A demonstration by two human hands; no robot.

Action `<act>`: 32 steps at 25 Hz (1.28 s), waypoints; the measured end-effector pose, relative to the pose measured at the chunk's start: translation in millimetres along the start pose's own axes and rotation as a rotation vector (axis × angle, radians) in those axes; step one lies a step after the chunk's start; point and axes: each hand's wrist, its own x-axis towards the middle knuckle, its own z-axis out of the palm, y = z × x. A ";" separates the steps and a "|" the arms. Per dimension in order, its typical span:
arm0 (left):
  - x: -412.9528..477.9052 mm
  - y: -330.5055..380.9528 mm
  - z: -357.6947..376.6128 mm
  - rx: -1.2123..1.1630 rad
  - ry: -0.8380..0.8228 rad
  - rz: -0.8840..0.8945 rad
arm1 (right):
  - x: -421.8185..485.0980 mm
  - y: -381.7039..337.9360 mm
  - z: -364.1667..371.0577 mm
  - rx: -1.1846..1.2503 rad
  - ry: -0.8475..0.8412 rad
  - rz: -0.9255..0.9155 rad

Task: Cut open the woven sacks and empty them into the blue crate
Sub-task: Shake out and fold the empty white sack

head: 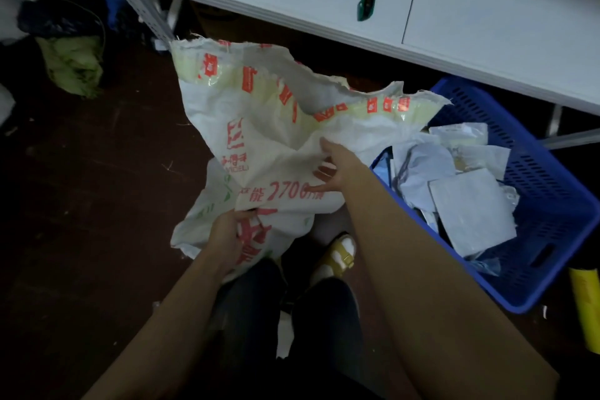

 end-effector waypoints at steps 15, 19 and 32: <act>-13.5 -0.3 63.5 0.211 -0.058 0.052 | -58.1 21.4 -79.0 0.542 0.349 -0.150; -13.1 -21.1 83.6 0.243 -0.156 -0.005 | -67.0 27.0 -110.1 0.698 0.321 -0.172; 32.5 -38.3 65.3 0.315 -0.346 -0.006 | -13.4 82.1 -113.7 0.656 0.208 -0.088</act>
